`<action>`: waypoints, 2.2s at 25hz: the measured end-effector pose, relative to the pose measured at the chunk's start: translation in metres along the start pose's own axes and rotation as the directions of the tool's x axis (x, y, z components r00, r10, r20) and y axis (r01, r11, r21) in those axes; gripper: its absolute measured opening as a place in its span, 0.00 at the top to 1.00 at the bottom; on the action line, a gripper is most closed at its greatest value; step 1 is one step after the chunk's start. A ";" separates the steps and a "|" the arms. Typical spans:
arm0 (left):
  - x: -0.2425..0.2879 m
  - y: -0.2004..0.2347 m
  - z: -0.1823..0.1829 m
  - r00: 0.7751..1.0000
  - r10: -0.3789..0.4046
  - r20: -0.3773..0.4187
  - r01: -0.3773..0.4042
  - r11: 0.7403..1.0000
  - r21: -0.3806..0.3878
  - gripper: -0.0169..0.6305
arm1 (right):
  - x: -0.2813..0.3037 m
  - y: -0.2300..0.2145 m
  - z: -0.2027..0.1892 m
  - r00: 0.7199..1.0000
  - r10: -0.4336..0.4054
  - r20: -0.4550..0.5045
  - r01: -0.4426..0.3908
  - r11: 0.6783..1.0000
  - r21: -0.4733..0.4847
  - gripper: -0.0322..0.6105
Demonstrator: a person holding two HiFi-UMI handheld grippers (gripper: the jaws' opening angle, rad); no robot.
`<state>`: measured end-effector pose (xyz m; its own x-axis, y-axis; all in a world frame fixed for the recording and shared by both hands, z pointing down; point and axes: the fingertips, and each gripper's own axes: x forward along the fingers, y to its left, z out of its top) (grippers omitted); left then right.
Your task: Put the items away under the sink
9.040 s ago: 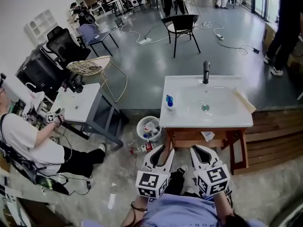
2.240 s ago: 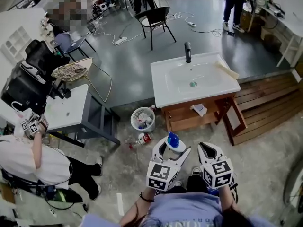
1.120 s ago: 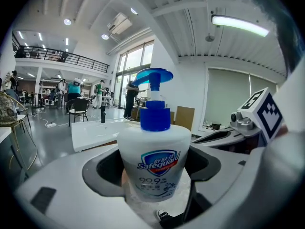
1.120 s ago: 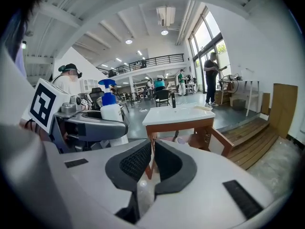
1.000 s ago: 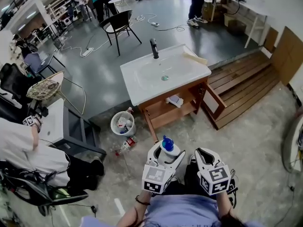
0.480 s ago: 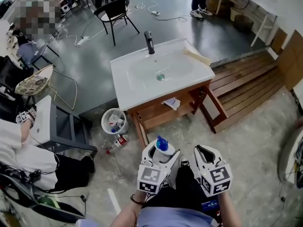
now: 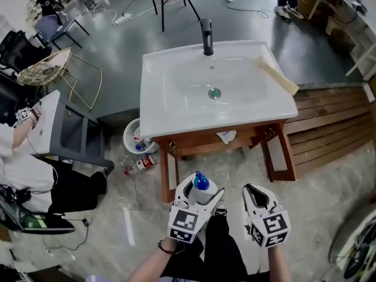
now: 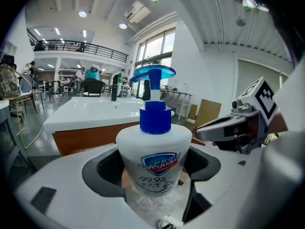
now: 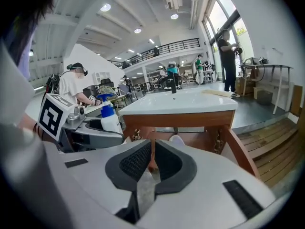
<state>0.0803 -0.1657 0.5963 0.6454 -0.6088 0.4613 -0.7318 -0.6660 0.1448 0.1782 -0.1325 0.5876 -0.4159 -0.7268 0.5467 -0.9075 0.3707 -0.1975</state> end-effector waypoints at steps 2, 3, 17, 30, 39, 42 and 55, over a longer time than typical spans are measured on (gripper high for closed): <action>0.020 0.008 -0.011 0.999 0.033 -0.007 -0.033 0.999 -0.027 0.39 | 0.017 -0.014 -0.006 0.999 0.037 -0.014 -0.037 0.999 -0.011 0.89; 0.030 0.013 -0.017 0.999 0.046 -0.011 -0.046 0.998 -0.037 0.39 | 0.026 -0.021 -0.010 0.998 0.053 -0.017 -0.053 0.998 -0.015 0.89; 0.150 0.079 -0.093 0.984 0.164 -0.071 -0.168 0.983 -0.069 0.39 | 0.127 -0.055 -0.048 0.958 0.285 -0.002 -0.285 0.958 -0.032 0.89; 0.232 0.158 -0.152 0.952 0.289 -0.101 -0.292 0.957 -0.008 0.39 | 0.178 -0.065 -0.099 0.951 0.309 0.003 -0.309 0.951 -0.010 0.89; 0.265 0.215 -0.139 0.914 0.404 -0.032 -0.404 0.915 0.011 0.39 | 0.193 -0.061 -0.112 0.952 0.306 0.022 -0.306 0.952 0.010 0.89; 0.276 0.229 -0.134 0.904 0.426 -0.011 -0.426 0.904 0.044 0.39 | 0.199 -0.066 -0.116 0.955 0.293 0.033 -0.294 0.956 0.018 0.89; 0.280 0.244 -0.161 0.873 0.483 0.075 -0.481 0.876 -0.038 0.39 | 0.199 -0.076 -0.146 0.971 0.239 0.027 -0.241 0.968 0.074 0.89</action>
<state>0.0470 -0.4290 0.9022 0.2261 -0.8849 0.4071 -0.9598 -0.2737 -0.0620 0.1735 -0.2209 0.8299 -0.6224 -0.6321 0.4616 -0.7826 0.4907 -0.3832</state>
